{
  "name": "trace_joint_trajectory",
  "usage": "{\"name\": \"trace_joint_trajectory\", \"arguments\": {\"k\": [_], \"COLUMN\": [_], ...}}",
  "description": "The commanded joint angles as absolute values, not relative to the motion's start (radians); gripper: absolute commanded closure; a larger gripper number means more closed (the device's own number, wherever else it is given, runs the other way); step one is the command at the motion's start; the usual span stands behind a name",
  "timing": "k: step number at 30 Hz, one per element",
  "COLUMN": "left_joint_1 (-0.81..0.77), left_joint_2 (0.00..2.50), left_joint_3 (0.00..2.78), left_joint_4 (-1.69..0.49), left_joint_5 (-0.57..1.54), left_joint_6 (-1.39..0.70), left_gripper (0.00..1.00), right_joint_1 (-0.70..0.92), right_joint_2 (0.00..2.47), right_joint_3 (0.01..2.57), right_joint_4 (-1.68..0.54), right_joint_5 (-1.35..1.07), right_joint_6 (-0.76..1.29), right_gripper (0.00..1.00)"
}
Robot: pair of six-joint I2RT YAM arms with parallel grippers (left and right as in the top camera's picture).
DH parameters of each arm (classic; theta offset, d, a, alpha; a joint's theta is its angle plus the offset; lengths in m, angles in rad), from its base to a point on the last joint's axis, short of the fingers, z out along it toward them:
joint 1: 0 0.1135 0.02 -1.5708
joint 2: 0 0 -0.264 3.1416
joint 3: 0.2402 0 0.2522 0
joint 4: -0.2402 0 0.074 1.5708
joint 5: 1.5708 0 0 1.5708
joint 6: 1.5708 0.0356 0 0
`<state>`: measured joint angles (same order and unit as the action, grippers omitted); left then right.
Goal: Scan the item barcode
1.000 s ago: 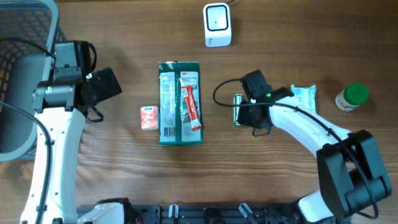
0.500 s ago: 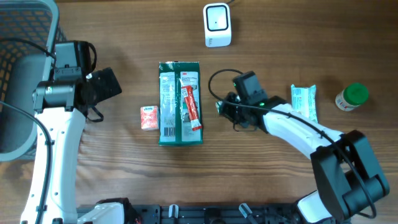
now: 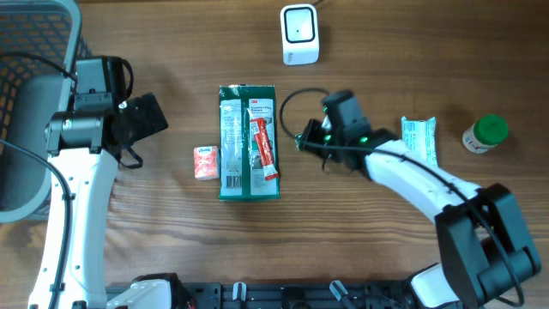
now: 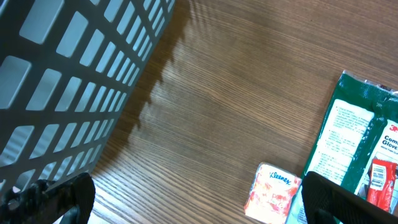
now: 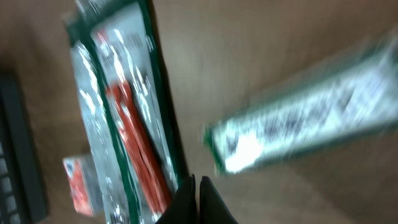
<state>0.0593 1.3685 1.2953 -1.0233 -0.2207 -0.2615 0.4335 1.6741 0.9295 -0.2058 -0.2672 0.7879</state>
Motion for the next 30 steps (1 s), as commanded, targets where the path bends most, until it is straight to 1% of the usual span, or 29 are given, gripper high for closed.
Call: {"name": "trace_joint_trajectory", "arguments": {"k": [1, 5, 15, 25, 30], "left_joint_1": [0.064, 0.064, 0.064, 0.064, 0.064], "left_joint_2": [1.356, 1.356, 1.356, 1.356, 1.356], "left_joint_3": [1.311, 1.311, 1.311, 1.311, 1.311], "left_joint_4": [-1.021, -1.021, -1.021, -1.021, -1.021], "left_joint_5": [-0.236, -0.236, -0.236, -0.236, -0.236], "left_joint_6": [-0.270, -0.270, -0.270, -0.270, -0.270], "left_gripper": [0.00, 0.00, 0.00, 0.00, 0.00], "right_joint_1": [0.384, 0.377, 0.390, 0.390, 0.390], "right_joint_2": [1.648, 1.665, 1.738, 1.744, 1.745], "right_joint_3": [0.957, 0.957, 0.957, 0.957, 0.956], "right_joint_4": [-0.210, -0.214, -0.217, -0.310, -0.327], "right_joint_5": [-0.178, -0.158, -0.157, -0.149, -0.097], "right_joint_6": [0.698, 0.743, 0.744, 0.743, 0.744], "right_gripper": [0.96, 0.96, 0.96, 0.96, 0.96]}}
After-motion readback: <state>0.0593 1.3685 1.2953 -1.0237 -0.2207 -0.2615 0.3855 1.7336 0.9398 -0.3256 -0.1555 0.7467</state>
